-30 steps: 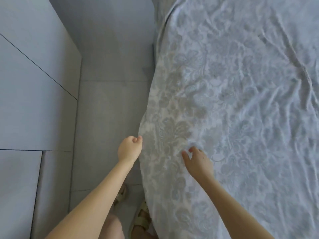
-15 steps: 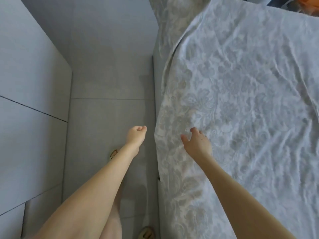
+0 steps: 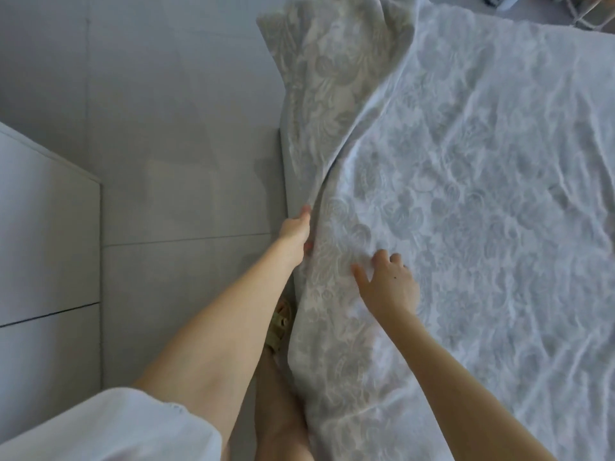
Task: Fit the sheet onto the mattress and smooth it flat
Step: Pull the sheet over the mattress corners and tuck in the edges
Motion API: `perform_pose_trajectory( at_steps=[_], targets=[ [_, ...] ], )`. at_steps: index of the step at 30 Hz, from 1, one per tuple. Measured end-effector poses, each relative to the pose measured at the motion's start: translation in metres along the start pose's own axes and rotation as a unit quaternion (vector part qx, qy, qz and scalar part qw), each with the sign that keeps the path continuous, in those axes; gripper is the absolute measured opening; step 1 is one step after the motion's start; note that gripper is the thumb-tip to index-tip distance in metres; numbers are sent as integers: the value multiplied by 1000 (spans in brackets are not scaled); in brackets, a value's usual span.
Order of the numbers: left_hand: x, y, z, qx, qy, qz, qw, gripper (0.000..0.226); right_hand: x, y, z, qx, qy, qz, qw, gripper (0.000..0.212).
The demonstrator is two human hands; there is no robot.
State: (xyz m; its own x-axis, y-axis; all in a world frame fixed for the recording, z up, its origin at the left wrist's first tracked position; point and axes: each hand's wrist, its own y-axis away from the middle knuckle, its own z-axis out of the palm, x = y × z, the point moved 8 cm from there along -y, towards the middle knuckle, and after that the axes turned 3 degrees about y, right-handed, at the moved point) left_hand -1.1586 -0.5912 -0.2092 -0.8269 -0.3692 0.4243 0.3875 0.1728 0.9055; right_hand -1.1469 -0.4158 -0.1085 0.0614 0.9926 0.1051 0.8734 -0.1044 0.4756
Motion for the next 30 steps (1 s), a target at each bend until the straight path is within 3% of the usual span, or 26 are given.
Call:
perform_pose_trajectory(
  at_steps=[3, 6, 9, 11, 15, 18, 21, 23, 26, 30],
  targets=[
    [25, -10, 10, 23, 2, 23, 999, 39, -5, -23, -16, -7, -4, -24, 1000, 37],
    [47, -4, -4, 70, -121, 110, 984, 19, -14, -39, -32, -16, -5, -42, 999, 39],
    [73, 17, -37, 102, -179, 169, 964, 35, -26, -55, -52, -25, -24, -59, 998, 39],
    [99, 51, -66, 106, -176, 204, 957, 31, -36, -64, -70, -18, -34, -71, 997, 37],
    [142, 114, -71, 20, -288, 293, 912, 28, -49, -82, -104, 19, -58, -65, 996, 42],
    [152, 98, -67, -17, -259, 248, 933, 31, -52, -98, -124, 35, -89, -41, 995, 36],
    [170, 30, -84, 43, -172, 151, 972, 38, -56, -121, -137, 32, -96, -15, 995, 34],
    [190, -12, -77, 43, -123, 113, 985, 41, -63, -141, -146, 31, -100, -5, 994, 35],
    [226, -58, -55, 30, -51, 54, 997, 40, -82, -175, -164, 50, -100, 5, 994, 34],
    [290, -99, -26, 6, -23, 48, 999, 37, -116, -223, -190, 68, -108, 10, 992, 35]
  ],
)
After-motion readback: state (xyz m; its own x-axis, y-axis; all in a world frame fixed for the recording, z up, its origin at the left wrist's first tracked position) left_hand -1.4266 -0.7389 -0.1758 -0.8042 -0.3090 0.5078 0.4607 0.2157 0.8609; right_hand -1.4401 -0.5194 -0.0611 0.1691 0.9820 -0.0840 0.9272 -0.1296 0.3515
